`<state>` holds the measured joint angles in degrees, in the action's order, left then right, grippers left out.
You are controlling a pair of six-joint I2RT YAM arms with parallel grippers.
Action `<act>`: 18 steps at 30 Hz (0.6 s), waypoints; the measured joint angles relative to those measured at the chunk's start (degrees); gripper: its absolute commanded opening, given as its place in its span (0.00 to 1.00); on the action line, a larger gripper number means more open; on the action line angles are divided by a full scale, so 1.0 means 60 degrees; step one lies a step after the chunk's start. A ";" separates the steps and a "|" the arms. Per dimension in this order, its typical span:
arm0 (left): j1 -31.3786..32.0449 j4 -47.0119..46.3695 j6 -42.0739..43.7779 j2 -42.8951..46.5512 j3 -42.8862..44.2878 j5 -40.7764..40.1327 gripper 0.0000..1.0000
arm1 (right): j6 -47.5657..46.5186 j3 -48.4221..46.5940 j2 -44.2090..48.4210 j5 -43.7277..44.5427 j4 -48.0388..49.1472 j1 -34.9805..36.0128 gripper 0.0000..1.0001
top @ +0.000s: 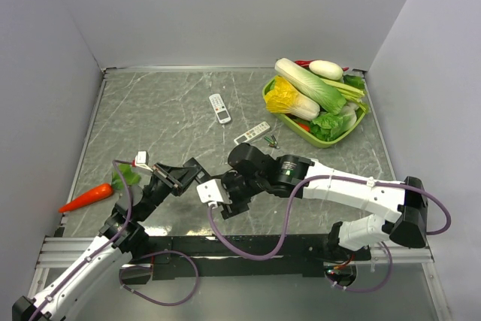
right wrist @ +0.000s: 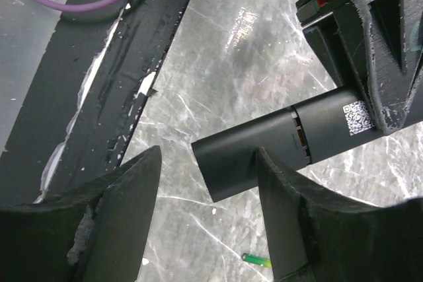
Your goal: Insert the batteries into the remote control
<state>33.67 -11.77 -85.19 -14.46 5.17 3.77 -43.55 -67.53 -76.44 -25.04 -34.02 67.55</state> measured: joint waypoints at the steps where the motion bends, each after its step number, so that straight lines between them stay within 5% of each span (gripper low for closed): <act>1: 0.0000 0.0004 -0.0011 0.0000 0.0000 0.0000 0.01 | -0.0007 0.0000 -0.0025 0.0018 0.0025 0.0000 0.63; 18: -0.0080 -0.0025 -0.0044 -0.0004 0.0000 -0.0066 0.01 | 0.0018 0.0208 -0.0127 0.0474 0.0634 -0.0007 0.59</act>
<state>33.19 -11.92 -85.45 -14.48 5.17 3.38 -43.44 -66.28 -77.21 -22.20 -30.22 67.51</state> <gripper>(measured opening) 0.178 0.589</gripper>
